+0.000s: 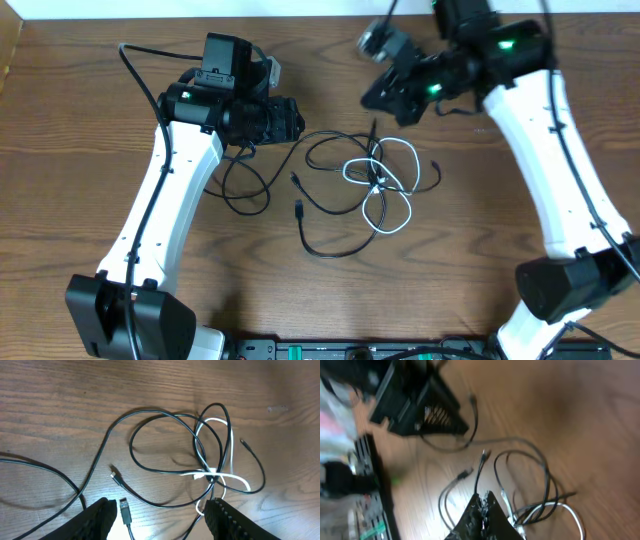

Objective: Untangle cables

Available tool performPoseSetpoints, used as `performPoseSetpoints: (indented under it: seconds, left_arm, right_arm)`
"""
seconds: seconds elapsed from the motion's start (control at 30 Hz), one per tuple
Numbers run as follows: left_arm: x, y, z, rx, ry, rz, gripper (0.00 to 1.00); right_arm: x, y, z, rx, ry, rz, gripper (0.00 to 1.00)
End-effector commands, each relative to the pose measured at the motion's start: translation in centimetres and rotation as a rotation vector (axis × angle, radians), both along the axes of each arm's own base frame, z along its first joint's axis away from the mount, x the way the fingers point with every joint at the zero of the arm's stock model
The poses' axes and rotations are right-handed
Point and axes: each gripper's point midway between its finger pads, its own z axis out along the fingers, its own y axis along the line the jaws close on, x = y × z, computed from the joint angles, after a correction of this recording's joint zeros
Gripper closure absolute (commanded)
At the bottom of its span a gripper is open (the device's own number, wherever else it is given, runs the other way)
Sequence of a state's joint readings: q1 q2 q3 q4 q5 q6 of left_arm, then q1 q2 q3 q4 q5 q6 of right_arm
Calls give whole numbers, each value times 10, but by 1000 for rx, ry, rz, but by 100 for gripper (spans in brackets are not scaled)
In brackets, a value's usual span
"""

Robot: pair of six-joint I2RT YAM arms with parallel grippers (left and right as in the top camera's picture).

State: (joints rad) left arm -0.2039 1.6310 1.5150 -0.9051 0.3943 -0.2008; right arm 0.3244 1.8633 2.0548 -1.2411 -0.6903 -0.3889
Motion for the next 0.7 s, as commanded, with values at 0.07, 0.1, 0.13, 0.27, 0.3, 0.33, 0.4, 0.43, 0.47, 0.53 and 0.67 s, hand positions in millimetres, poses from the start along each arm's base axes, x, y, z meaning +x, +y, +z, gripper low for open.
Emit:
performPoseSetpoints:
  seconds: [0.07, 0.1, 0.13, 0.27, 0.3, 0.33, 0.4, 0.43, 0.47, 0.53, 0.67]
  left_arm:
    - [-1, -2, -7, 3, 11, -26, 37]
    - [-1, -3, -6, -4, 12, -28, 37]
    - [-1, -3, -6, -7, 13, -30, 37]
    - [-1, -6, -6, -10, 11, -36, 37]
    - [-2, -7, -6, -11, 13, -35, 37]
    - [-2, -8, -6, -13, 16, -34, 37]
    - [-3, -11, -6, -17, 22, -29, 36]
    - [-4, -14, -6, -21, 22, -39, 34]
    - [-6, -18, -7, -23, 24, -50, 33]
    - [-10, -26, -8, -23, 25, -73, 33]
    - [-17, -50, -18, -24, 21, -135, 33]
  right_arm:
    - [21, -34, 12, 66, 116, -224, 99]
    - [26, -44, 5, 28, 123, -267, 99]
    - [27, -50, -1, -5, 128, -290, 99]
    - [23, -59, -25, -108, 183, -325, 87]
    - [21, -59, -30, -123, 195, -325, 82]
    - [20, -59, -36, -145, 207, -327, 76]
    - [19, -61, -47, -179, 224, -339, 64]
    - [21, -64, -53, -193, 242, -364, 60]
    - [22, -66, -56, -199, 255, -386, 58]
    - [27, -72, -61, -200, 274, -431, 54]
    - [37, -87, -60, -182, 280, -495, 51]
